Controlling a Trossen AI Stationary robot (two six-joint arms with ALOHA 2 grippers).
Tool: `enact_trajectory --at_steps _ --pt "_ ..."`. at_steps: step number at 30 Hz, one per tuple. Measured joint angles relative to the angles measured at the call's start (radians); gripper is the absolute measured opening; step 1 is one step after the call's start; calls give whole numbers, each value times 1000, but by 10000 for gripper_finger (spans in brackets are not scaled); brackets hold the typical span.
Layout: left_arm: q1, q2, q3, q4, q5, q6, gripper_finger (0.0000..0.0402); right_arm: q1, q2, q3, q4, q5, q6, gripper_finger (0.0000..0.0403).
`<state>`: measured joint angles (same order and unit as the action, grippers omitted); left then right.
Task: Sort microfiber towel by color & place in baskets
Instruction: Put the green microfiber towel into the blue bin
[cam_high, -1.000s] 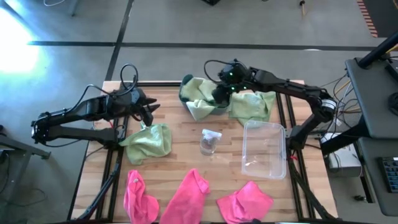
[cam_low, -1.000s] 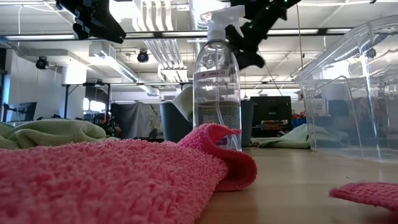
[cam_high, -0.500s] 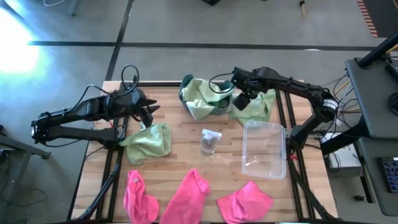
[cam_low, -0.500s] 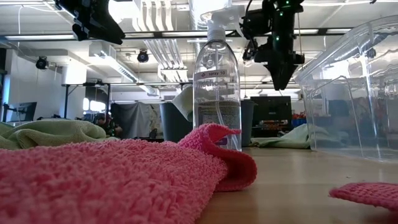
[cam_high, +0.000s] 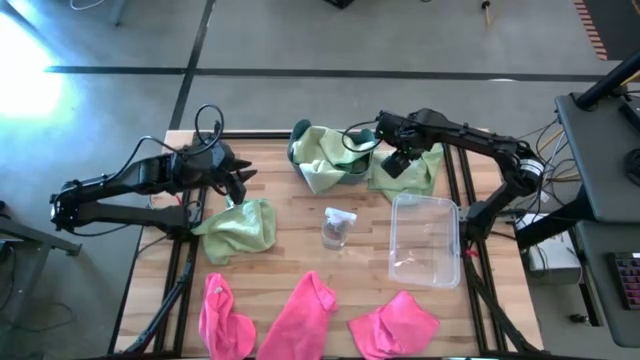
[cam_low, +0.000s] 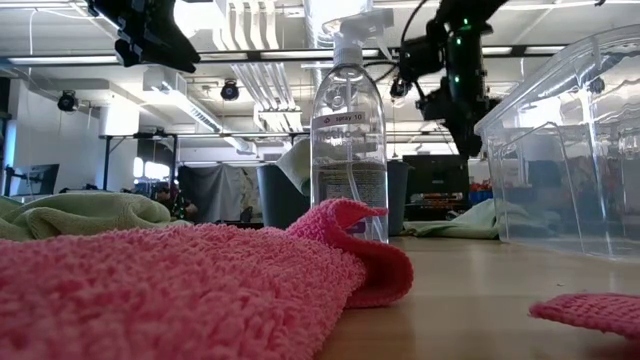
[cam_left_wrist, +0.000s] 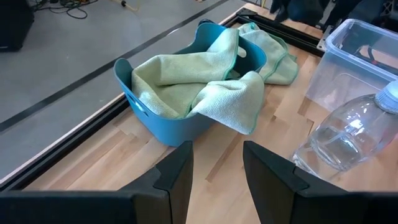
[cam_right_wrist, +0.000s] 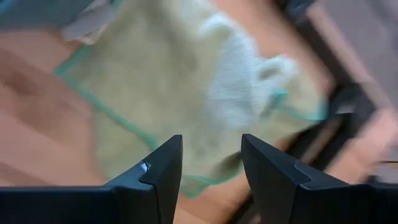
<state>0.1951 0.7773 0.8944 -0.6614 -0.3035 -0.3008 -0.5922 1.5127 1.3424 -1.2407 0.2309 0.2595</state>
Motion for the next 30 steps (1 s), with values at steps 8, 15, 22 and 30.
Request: enact_trajectory --at_steps 8,15,22,30 --pt "0 0 -1 -23 -1 -1 126 -24 -3 -170 182 -116 -34 156" --pt "0 0 -1 -28 -1 -10 126 -53 -82 -290 235 -120 -62 154" --pt "0 0 -1 -28 -24 -22 126 -126 -284 -423 385 -204 -46 155" --pt "0 2 -1 -4 -28 -34 126 -208 -378 -523 461 -230 -35 155"
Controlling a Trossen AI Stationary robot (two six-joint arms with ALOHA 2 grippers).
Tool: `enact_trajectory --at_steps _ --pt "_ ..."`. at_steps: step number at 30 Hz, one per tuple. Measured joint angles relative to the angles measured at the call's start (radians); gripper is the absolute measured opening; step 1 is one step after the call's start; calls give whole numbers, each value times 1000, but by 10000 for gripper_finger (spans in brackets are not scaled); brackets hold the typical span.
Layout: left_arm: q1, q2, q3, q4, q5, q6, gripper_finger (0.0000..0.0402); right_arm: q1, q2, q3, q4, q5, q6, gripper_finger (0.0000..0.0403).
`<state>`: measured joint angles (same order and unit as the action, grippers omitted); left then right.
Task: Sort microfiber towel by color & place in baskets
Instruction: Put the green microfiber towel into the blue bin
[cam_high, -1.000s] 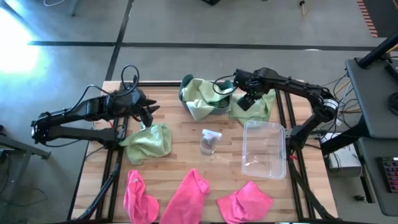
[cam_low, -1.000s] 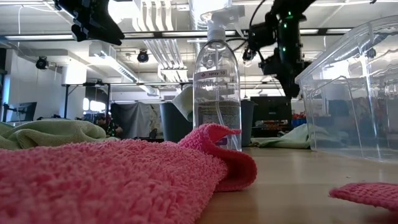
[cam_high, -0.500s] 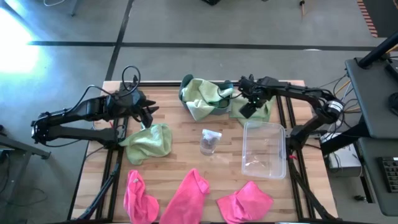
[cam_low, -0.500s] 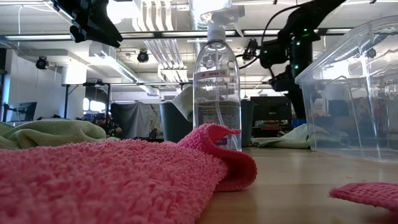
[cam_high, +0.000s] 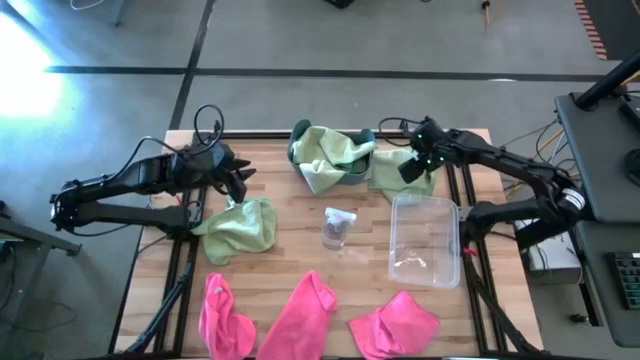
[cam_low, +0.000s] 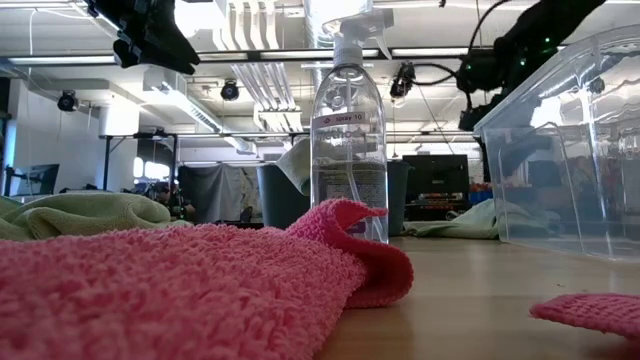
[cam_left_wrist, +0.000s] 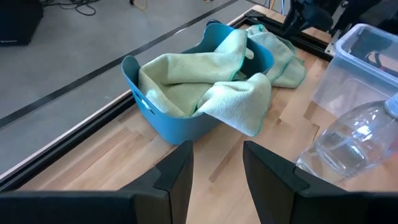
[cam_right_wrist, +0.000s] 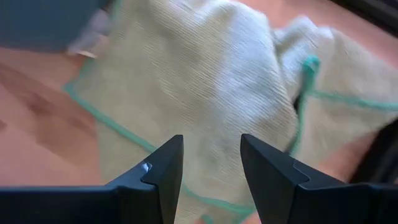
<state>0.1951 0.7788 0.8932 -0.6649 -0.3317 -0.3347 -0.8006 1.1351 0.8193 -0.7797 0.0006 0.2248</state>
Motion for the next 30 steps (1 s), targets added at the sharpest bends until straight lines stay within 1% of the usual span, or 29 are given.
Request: enact_trajectory --at_steps 4,8,15,21,27,30 --pt "0 0 0 7 0 -14 126 -34 7 -19 2 1 2 159" --pt "0 0 0 9 0 -26 126 -46 18 -20 4 76 2 160" --pt "0 0 0 8 0 -31 126 -58 51 -22 9 78 -7 162" --pt "0 0 0 7 0 -31 126 -60 134 -24 9 77 -14 162" --pt "0 0 0 7 0 -31 126 -60 244 -24 12 76 -18 162" --pt "0 0 0 7 0 -31 126 -60 289 -25 27 53 -24 162"
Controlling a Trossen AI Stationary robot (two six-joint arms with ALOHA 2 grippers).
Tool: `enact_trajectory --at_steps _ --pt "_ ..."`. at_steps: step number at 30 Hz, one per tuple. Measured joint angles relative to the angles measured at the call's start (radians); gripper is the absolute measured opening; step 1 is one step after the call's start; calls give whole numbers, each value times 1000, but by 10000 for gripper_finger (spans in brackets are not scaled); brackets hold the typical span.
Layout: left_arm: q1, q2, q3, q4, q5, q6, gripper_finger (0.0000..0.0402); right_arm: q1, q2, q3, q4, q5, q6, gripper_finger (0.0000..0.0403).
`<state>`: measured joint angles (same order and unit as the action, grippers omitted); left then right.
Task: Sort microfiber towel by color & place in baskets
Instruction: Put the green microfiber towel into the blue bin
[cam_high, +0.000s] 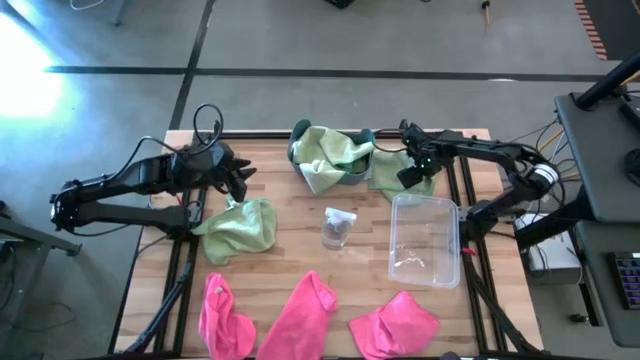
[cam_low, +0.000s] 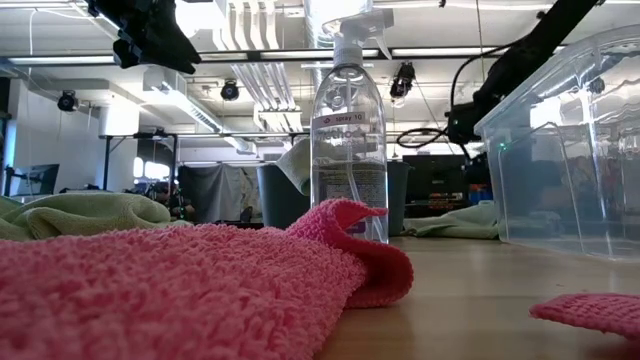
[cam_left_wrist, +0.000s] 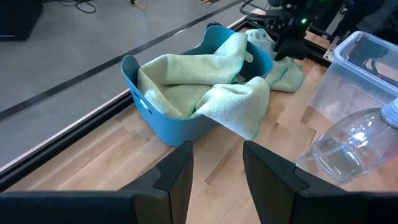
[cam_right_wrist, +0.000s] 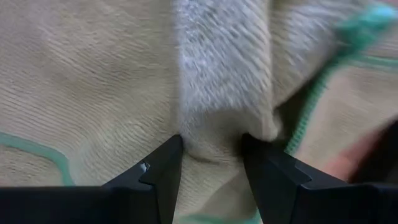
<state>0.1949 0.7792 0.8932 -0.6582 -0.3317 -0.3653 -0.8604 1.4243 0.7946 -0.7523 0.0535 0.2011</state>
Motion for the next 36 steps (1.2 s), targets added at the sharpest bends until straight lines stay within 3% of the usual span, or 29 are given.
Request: enact_trajectory --at_steps 7,15,25,36 --pt "0 0 0 0 0 -9 126 0 66 0 98 -125 -6 158" --pt "0 0 0 -1 0 -15 126 0 81 2 109 -147 -16 113" --pt "0 0 0 -1 0 -15 126 0 19 -1 113 -186 7 36" --pt "0 0 0 -1 0 -14 126 1 -124 -1 114 -252 89 24"
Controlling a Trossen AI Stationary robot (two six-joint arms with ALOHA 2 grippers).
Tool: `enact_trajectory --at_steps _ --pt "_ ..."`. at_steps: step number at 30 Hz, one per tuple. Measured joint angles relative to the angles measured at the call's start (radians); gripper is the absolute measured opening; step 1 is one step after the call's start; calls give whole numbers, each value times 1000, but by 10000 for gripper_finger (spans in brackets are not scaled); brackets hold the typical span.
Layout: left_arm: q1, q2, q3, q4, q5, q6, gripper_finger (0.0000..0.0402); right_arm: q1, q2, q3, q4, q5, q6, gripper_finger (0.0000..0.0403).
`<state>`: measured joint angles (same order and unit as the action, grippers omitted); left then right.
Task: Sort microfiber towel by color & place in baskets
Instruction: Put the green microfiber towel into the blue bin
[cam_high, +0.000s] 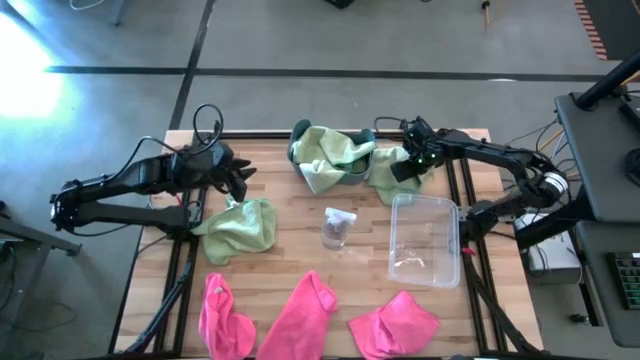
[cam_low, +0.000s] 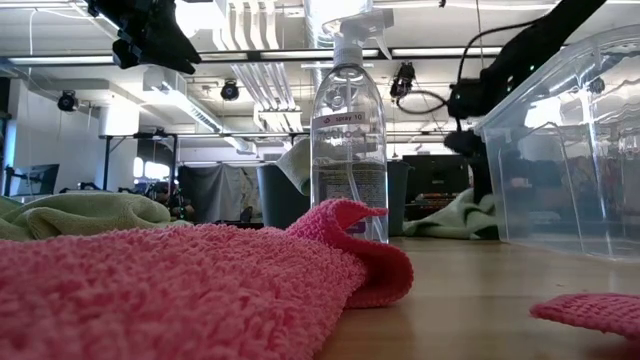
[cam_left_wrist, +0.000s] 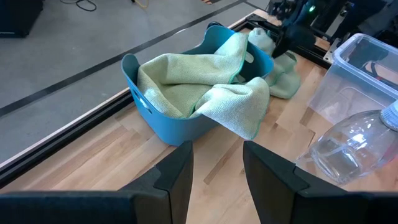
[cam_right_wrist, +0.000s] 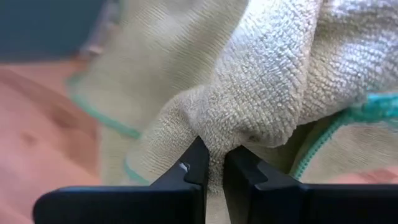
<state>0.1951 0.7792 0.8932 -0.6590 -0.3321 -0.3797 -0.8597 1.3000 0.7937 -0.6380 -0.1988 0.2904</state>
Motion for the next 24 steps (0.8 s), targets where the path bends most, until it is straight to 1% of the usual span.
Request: enact_trajectory --at_steps 2,7,11,15,18,20,24 --pt "0 0 0 0 0 2 126 0 -43 0 1 -20 14 24" --pt "0 0 0 0 0 3 126 5 -167 8 21 -27 70 23" --pt "0 0 0 0 0 11 126 5 -265 30 71 -71 121 23" --pt "0 0 0 0 0 18 126 9 -350 51 195 -114 198 23" --pt "0 0 0 0 0 21 126 11 -390 60 313 -156 260 23" --pt "0 0 0 0 0 22 126 13 -399 69 391 -181 301 23" --pt "0 1 0 0 0 22 126 37 -391 101 515 -187 342 23"
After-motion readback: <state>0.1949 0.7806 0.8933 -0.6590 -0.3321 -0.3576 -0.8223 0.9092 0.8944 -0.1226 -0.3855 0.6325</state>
